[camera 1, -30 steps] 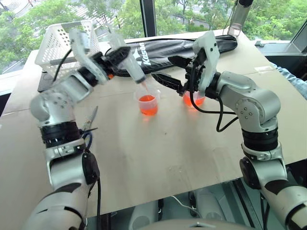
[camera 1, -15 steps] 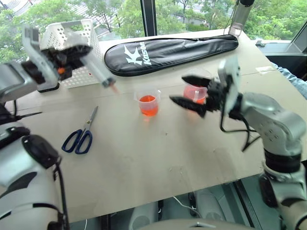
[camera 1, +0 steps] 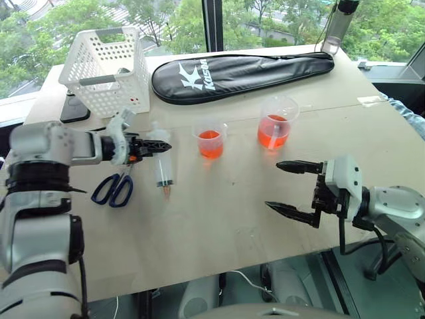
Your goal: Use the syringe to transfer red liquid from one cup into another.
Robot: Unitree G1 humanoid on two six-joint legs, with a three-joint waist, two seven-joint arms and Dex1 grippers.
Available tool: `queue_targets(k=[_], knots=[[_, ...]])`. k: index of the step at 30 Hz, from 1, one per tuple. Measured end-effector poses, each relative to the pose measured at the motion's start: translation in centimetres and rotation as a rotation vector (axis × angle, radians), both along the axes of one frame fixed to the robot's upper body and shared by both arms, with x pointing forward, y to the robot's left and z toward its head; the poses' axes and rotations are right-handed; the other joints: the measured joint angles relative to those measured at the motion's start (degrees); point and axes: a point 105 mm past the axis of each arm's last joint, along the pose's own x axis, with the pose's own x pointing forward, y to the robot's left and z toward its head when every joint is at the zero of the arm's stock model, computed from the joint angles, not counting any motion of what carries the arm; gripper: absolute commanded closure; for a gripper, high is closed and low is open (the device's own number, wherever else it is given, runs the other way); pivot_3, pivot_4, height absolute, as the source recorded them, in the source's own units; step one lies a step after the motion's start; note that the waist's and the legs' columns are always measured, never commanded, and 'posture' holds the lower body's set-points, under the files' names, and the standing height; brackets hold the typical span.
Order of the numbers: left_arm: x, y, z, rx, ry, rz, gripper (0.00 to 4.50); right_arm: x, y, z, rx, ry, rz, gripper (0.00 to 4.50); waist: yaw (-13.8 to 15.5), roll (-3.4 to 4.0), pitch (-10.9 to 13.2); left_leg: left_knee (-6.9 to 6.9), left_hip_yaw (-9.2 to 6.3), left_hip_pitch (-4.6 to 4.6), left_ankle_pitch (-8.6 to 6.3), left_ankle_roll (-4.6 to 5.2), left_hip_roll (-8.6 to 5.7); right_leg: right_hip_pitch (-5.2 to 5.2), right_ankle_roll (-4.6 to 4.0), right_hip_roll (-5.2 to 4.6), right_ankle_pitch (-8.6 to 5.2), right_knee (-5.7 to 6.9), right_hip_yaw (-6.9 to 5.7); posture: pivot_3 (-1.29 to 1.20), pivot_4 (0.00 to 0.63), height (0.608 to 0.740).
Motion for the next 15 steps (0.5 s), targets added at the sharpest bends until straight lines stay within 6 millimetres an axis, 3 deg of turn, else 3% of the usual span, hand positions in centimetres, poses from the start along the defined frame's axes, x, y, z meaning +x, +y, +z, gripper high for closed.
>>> queue_targets(k=[7, 12, 13, 15], knots=[[1.3, -0.6, -0.7, 0.043, -0.002, -0.006, 2.99, 0.1, -0.4, -0.2, 0.003, -0.004, -0.063, 0.06, 0.0, -0.02, 0.0, 0.03, 0.02, 0.01, -0.01, 0.03, 0.0, 0.01, 0.0, 0.01, 0.0, 0.01, 0.0, 0.0, 0.15, 0.724], [1.2, -0.2, -2.1, 0.095, 0.027, 0.01, 0.77, 0.2, -0.5, -0.1, 0.006, -0.011, -0.077, 0.0, -0.5, -0.02, 0.0, 0.03, 0.03, 0.04, -0.05, 0.1, 0.01, 0.01, 0.01, 0.01, 0.0, 0.04, 0.02, 0.0, 0.15, 0.724], [1.2, -0.2, -2.1, 0.083, 0.021, 0.009, 0.13, 0.2, -0.5, -0.1, 0.005, -0.011, -0.081, 0.0, -0.4, -0.04, 0.0, 0.04, 0.0, 0.03, -0.05, 0.1, 0.02, 0.01, 0.01, 0.01, 0.0, 0.05, -0.01, 0.0, 0.15, 0.724], [1.3, -0.5, -1.9, 0.057, 0.009, 0.01, 0.05, 0.2, -0.5, -0.1, 0.007, -0.015, -0.083, 0.0, -0.2, -0.04, -0.1, 0.04, -0.01, 0.05, -0.06, 0.11, 0.02, 0.04, 0.01, 0.01, 0.0, 0.05, -0.02, 0.0, 0.15, 0.724]])
